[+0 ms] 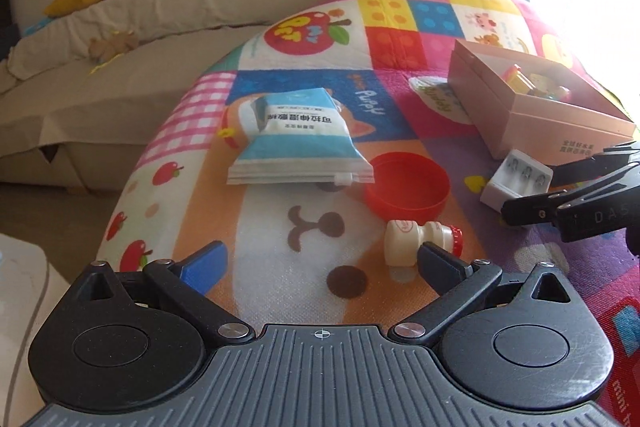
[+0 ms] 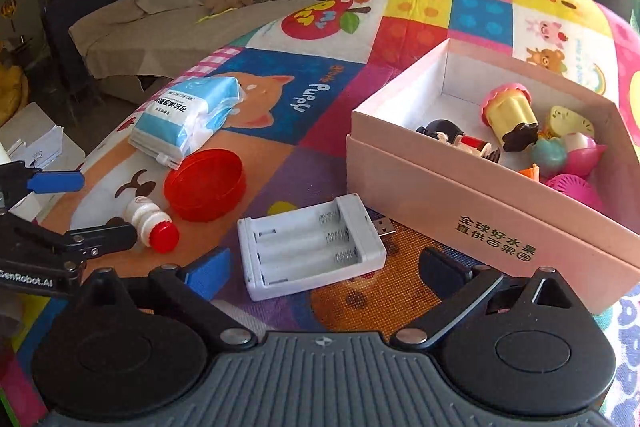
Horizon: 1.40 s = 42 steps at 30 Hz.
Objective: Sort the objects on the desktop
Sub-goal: 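Grasp the white battery charger with the right tool, then grasp the yogurt bottle with the left tool while the right lifts the charger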
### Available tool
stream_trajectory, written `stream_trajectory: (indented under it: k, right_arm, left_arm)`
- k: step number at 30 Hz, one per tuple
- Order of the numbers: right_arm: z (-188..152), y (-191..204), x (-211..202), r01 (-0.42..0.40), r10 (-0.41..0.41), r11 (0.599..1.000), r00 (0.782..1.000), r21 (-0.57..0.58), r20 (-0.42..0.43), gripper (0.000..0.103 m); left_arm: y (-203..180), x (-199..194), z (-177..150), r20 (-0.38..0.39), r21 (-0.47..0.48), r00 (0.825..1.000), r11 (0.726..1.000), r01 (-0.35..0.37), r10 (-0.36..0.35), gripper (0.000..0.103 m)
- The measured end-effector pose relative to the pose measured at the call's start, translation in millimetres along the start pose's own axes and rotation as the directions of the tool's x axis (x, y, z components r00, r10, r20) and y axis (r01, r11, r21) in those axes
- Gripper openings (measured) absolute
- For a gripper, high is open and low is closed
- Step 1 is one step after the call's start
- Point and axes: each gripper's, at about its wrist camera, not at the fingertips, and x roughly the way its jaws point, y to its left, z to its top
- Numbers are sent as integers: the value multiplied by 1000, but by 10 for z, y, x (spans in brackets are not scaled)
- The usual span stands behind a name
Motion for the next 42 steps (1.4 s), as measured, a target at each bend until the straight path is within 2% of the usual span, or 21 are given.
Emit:
stream_trajectory:
  k: [2,4,7,9,12,14,17,21,25,28,29,30,32,35,39,42]
  right_arm:
    - [-19,34,-43,12,-12,1000,1000,-10,5,80]
    - [-80,54,-148,2,-2,1000,1000,-9,18,80]
    - [-256,20,-380,47,-47,999,997,-1,57,80]
    - [-406,-69,-541,105,-108,993,991,48,78,80]
    - [-658,-195,-747,265,-278,956,955,129,98,80]
    - [-799,-284,-836,307,-328,933,940,189,91,80]
    - [-972,-366,-897,242,-267,940,960,242,79,83]
    - [-1022,-266,-974,205,-236,958,961,199,147,93]
    - [-1014,-235,-962,208,-238,958,960,195,145,98]
    - [-1022,-241,-972,211,-245,954,958,211,150,100]
    - [-1023,-242,-975,211,-245,954,957,212,152,100]
    - [-1024,-239,-976,212,-247,954,957,211,154,101]
    - [-1028,-233,-980,215,-251,954,955,210,160,102]
    - [-1031,-225,-984,218,-254,953,953,210,163,103]
    - [-1035,-212,-984,229,-266,950,950,211,165,103]
    - [-1030,-209,-980,239,-275,948,948,211,161,103]
  left_arm:
    - [1,-33,-23,2,1,999,999,36,-36,103]
    - [-32,-58,-39,4,11,997,997,83,-83,103]
    - [-134,-87,-55,12,37,989,989,146,-146,103]
    - [-238,-90,-67,14,66,986,984,167,-168,103]
    - [-368,-66,-70,6,92,983,979,183,-185,103]
    - [-445,-45,-68,0,104,981,976,193,-194,103]
    - [-541,-24,-69,-5,125,978,970,208,-209,103]
    - [-623,1,-67,-13,136,972,963,232,-233,103]
    - [-631,56,-49,-4,134,989,980,149,-150,103]
    - [-568,100,-17,-14,99,993,988,119,-118,102]
    - [-559,102,-8,-14,95,993,989,116,-115,99]
    - [-561,103,1,-14,96,994,989,112,-111,90]
    - [-574,123,20,-20,100,994,989,105,-103,79]
    - [-596,151,32,-22,102,995,990,96,-94,75]
    - [-601,129,26,-12,110,995,989,102,-102,56]
    - [-591,93,23,-6,115,994,987,110,-110,48]
